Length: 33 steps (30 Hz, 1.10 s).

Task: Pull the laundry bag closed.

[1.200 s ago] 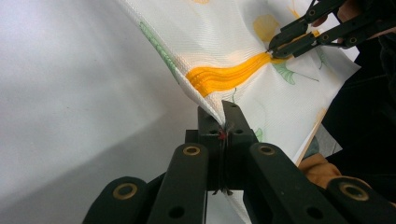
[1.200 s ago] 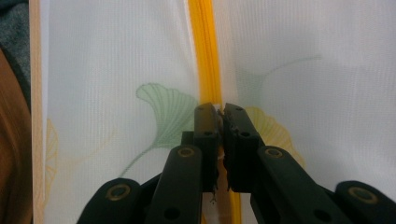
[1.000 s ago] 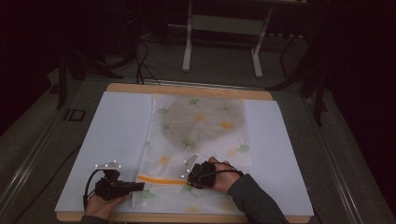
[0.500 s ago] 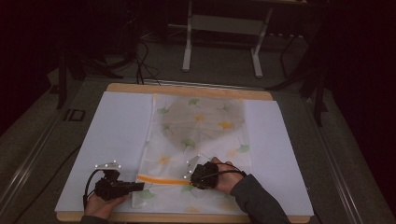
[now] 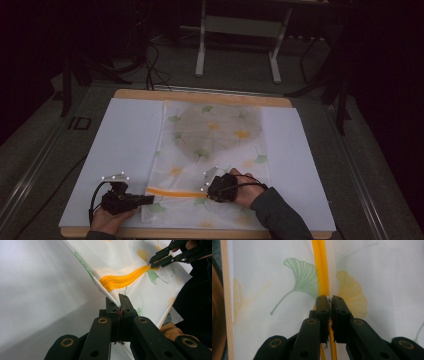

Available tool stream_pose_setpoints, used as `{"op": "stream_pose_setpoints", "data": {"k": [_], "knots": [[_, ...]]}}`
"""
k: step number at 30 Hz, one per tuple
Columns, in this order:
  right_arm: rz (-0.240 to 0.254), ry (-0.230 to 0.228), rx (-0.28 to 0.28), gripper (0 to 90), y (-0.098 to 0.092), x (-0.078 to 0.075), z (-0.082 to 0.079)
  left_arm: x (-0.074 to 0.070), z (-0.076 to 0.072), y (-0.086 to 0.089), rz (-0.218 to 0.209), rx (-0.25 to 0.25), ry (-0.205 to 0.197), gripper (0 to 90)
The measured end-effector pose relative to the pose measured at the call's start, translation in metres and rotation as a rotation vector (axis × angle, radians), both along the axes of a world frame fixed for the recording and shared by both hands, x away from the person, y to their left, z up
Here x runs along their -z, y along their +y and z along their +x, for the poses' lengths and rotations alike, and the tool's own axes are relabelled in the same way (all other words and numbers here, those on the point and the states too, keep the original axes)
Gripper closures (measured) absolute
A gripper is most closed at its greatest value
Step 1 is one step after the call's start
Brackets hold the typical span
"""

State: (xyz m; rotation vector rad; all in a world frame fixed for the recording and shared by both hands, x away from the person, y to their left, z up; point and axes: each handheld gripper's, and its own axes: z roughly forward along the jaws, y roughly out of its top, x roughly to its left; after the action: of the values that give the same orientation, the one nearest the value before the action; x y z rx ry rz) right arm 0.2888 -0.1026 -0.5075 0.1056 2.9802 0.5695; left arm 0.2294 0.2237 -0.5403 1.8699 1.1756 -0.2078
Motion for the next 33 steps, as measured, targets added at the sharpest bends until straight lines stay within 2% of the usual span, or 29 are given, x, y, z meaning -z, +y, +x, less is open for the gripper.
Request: {"op": "stream_pose_setpoints", "data": {"k": [33], "knots": [[-0.028,0.008,0.057,85.0,-0.034,-0.001,0.002,0.0,-0.001,0.002,0.0,-0.009,0.002,88.6]]}}
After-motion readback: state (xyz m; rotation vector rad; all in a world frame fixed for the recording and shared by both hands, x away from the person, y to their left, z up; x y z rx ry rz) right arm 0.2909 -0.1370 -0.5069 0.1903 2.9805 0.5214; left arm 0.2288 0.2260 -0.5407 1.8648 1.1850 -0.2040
